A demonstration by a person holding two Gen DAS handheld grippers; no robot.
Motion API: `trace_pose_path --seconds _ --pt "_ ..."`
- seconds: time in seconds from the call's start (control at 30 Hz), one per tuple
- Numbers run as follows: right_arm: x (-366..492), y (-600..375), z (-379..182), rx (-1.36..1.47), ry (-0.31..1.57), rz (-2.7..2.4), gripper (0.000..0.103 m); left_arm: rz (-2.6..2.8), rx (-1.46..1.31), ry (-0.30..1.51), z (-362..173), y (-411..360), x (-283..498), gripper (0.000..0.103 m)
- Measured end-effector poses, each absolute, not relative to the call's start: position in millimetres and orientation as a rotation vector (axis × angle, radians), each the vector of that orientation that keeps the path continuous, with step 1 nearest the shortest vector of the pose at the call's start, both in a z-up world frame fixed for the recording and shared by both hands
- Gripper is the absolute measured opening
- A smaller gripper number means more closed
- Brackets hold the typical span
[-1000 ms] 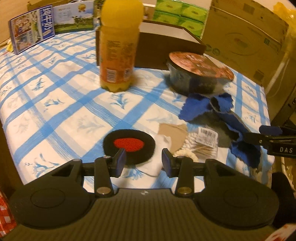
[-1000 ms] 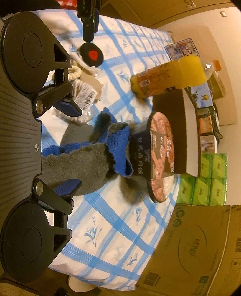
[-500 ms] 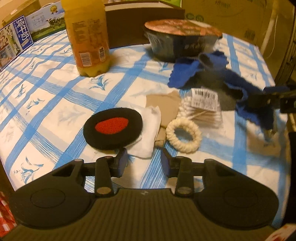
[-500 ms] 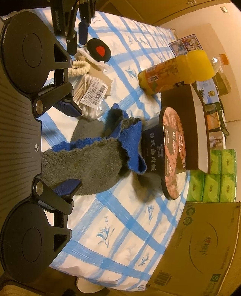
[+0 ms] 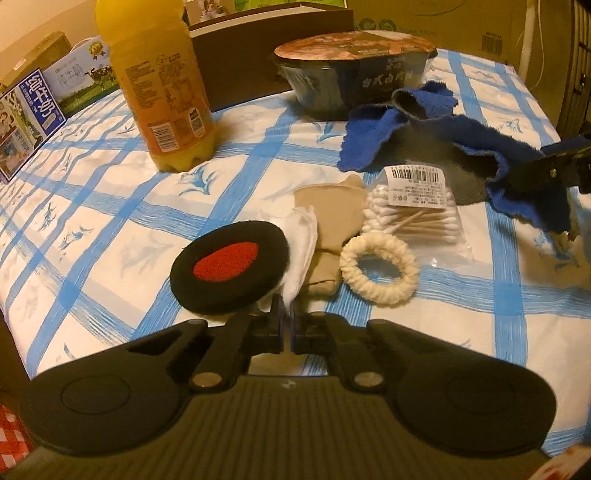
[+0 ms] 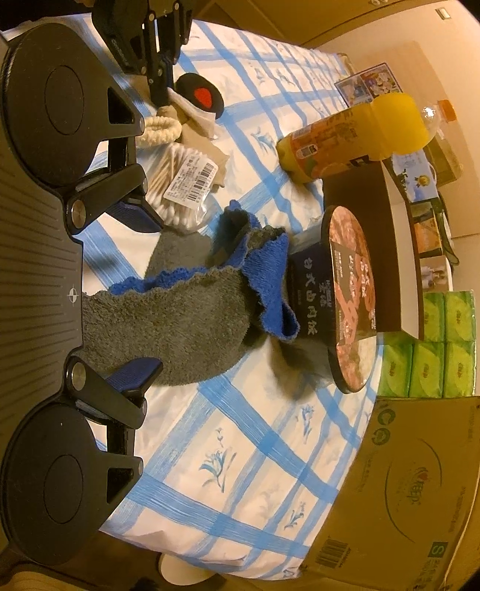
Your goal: Organize soft objects
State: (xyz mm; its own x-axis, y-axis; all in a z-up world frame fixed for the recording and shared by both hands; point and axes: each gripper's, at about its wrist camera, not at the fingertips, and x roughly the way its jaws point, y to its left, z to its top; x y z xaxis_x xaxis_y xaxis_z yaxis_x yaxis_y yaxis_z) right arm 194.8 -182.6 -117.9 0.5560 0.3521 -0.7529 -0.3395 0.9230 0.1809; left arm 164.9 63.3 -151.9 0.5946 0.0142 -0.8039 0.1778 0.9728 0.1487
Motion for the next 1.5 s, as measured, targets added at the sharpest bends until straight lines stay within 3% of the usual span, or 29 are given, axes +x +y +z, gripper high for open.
trace_pose_path --seconds 0.6,1.07,1.1,1.17,1.27,1.5 --pt "210 -177 -111 -0.012 0.842 0.417 0.075 -0.114 0.084 0.755 -78 86 147 0.002" --pt "259 -113 -137 -0.283 0.779 0.478 0.075 -0.008 0.018 0.770 -84 118 169 0.002" --pt "261 -111 -140 -0.299 0.772 0.470 0.072 -0.006 0.015 0.775 -86 119 171 0.002" --pt "266 -113 -143 -0.291 0.773 0.481 0.020 -0.003 0.011 0.780 -88 120 172 0.002" --pt "270 -132 -133 -0.170 0.767 0.456 0.013 0.004 0.008 0.778 -89 122 172 0.002" --pt "262 -204 -99 0.127 0.758 0.359 0.012 0.019 0.005 0.775 -86 122 169 0.002"
